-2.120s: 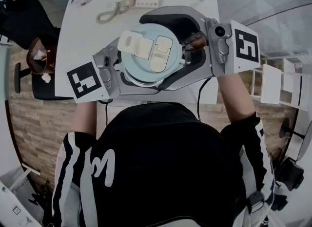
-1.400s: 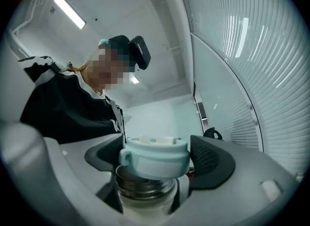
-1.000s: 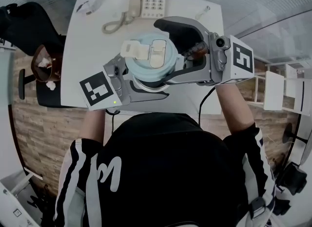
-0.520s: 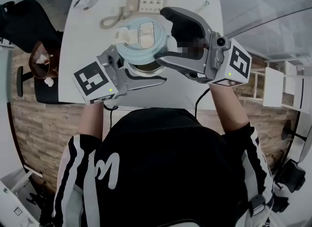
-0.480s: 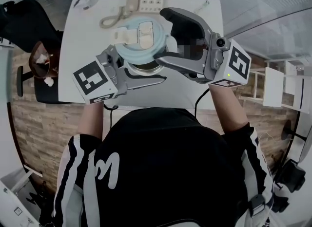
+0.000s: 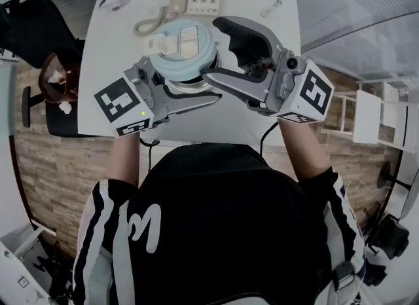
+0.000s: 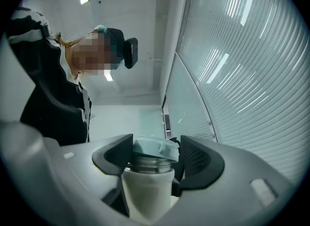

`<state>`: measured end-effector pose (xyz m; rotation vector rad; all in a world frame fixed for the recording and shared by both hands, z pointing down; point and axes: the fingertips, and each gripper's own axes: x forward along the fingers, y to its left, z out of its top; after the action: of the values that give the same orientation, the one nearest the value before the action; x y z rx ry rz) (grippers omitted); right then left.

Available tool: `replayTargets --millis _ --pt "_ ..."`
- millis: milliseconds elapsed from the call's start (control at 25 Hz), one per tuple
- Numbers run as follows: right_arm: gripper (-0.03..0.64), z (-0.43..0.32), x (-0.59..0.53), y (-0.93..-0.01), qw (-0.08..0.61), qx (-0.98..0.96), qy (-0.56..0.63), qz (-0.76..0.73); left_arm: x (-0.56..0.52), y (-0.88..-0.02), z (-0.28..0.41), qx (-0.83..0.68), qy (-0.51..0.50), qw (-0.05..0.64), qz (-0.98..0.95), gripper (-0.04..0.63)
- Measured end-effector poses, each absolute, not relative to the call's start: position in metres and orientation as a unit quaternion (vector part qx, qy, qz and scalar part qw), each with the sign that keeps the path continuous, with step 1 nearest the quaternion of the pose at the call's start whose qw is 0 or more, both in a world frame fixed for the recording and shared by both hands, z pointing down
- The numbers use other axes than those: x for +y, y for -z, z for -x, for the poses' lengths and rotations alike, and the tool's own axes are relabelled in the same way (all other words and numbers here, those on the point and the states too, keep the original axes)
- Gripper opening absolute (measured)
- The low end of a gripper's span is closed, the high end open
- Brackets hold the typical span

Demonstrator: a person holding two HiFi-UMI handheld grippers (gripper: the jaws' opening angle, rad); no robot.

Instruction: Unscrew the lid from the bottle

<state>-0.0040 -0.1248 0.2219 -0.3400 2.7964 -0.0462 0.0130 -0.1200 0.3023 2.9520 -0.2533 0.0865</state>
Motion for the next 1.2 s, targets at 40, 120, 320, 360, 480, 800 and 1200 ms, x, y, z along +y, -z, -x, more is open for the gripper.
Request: replayTargets --millis 40,120,320,360,480,800,1200 --pt "0.293 0.004 -0.124 -0.223 0.16 0.98 0.015 0.12 -0.121 -0.301 -0.013 -0.087 -0.027 0.088 -0.992 0.436" --pt "0.287 0.003 -0.123 -0.222 0.161 0.979 0.014 0.122 -0.122 -0.3 -0.013 -0.093 -0.027 0.085 -0.992 0.436" --pt "0.27 0.0 -0.121 -0.221 0.155 0.978 -0.001 0.137 -0.127 -0.298 -0.008 -0.106 -0.022 0.083 -0.991 0.436" --pt "0.267 -0.003 -0.121 -0.221 0.153 0.978 -0.005 0.143 -0.128 -0.298 -0.007 -0.11 -0.022 0.082 -0.99 0.436" --pt "0.24 -0.014 -0.121 -0.22 0.141 0.975 -0.019 0.173 -0.131 -0.301 -0.002 -0.121 -0.032 0.071 -0.99 0.436" --pt "0.191 -0.023 -0.123 -0.235 0.078 0.967 -0.041 0.241 -0.139 -0.304 0.01 -0.149 -0.03 0.061 -0.986 0.436" --pt "0.101 -0.034 -0.123 -0.257 0.043 0.953 -0.031 0.297 -0.142 -0.309 0.016 -0.186 -0.023 0.054 -0.981 0.436"
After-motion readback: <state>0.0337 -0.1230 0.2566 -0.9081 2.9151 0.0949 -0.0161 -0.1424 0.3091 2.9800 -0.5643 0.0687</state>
